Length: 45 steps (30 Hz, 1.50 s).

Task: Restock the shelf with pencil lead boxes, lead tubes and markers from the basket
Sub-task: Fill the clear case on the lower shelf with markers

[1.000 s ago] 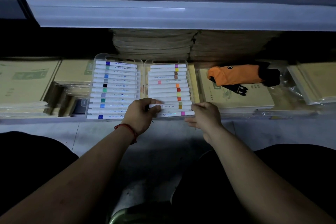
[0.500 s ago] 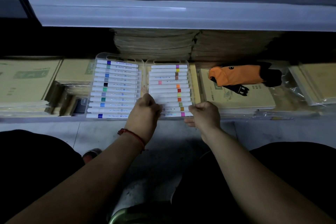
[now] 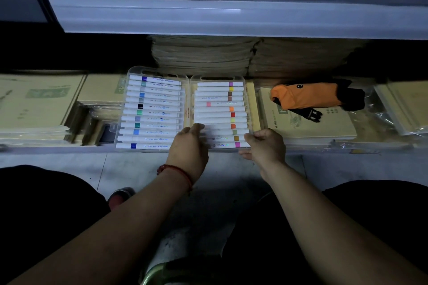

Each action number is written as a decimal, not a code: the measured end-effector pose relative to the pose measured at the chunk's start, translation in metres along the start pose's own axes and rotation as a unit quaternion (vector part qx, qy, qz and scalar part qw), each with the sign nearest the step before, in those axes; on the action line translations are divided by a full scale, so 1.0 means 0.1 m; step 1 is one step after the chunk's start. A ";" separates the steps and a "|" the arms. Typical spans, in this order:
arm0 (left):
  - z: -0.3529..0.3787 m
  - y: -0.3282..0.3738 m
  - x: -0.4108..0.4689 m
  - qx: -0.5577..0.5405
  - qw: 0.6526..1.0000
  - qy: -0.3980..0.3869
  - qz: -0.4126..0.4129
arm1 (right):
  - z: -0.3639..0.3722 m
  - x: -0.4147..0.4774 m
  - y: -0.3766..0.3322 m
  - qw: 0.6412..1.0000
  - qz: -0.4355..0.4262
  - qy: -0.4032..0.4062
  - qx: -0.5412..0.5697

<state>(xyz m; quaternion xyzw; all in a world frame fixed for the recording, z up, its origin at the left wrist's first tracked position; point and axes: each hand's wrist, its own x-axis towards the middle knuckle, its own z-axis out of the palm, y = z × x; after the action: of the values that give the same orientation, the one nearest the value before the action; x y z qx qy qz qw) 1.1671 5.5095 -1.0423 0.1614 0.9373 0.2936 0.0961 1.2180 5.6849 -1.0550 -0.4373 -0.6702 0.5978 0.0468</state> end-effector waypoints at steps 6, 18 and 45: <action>-0.06 -0.05 0.08 -0.118 0.990 0.032 -0.073 | -0.01 0.01 0.02 1.000 -0.003 -0.007 -0.002; -0.24 -0.03 0.13 -0.123 0.991 0.054 0.012 | -0.04 -0.01 -0.03 1.000 -0.017 -0.008 -0.022; -0.11 -0.10 0.17 -0.213 0.973 -0.019 -0.085 | -0.11 0.03 0.00 0.998 -0.054 0.000 -0.026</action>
<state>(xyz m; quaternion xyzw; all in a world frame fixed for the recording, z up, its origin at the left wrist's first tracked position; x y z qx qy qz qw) 1.1457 5.5019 -1.0409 0.0622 0.8616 0.4740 0.1703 1.2229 5.6952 -1.0537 -0.4015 -0.7082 0.5768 0.0675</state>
